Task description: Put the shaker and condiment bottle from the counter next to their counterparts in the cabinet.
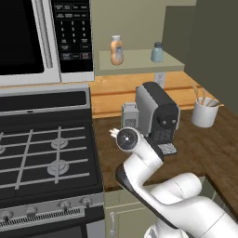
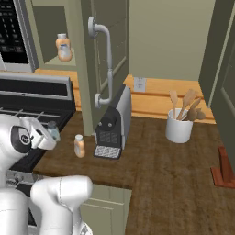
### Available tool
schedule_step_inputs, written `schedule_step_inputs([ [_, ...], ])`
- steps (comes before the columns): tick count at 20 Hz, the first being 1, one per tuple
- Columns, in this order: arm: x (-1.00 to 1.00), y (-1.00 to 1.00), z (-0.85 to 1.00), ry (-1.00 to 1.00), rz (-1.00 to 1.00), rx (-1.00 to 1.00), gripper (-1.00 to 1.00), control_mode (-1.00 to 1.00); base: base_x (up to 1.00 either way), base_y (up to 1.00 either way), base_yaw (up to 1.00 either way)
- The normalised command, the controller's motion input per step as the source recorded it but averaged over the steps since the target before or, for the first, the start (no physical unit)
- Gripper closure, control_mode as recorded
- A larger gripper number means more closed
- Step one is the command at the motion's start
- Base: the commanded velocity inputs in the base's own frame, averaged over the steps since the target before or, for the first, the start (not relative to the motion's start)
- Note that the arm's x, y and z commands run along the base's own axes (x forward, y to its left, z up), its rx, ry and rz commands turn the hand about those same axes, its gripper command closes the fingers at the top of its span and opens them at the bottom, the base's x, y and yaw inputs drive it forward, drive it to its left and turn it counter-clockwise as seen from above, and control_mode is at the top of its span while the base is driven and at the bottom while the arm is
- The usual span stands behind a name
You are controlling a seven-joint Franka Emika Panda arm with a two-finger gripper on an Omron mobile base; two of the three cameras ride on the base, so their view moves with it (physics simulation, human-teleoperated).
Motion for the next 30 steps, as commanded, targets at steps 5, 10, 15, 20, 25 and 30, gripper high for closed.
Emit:
schedule_step_inputs([
  [5, -0.35, 0.00, 0.70, 0.14, 0.01, -0.09, 1.00, -1.00, 0.00, 0.00, 0.00],
  [10, -0.47, 0.00, 0.85, 0.00, 0.01, -0.09, 1.00, -1.00, 0.00, 0.00, 0.00],
  [15, -0.51, -0.19, 0.64, 0.00, 0.06, -0.01, 1.00, -1.00, 0.00, 0.00, 0.00],
  [20, -0.58, -0.25, 0.59, -0.01, 0.11, -0.01, 1.00, -1.00, 0.00, 0.00, 0.00],
  [25, -0.54, -0.19, 0.63, -0.04, 0.11, -0.03, 1.00, -1.00, 0.00, 0.00, 0.00],
  [30, -0.06, -0.40, 0.78, 0.00, 0.09, 0.00, 1.00, -1.00, 0.00, 0.00, 0.00],
])
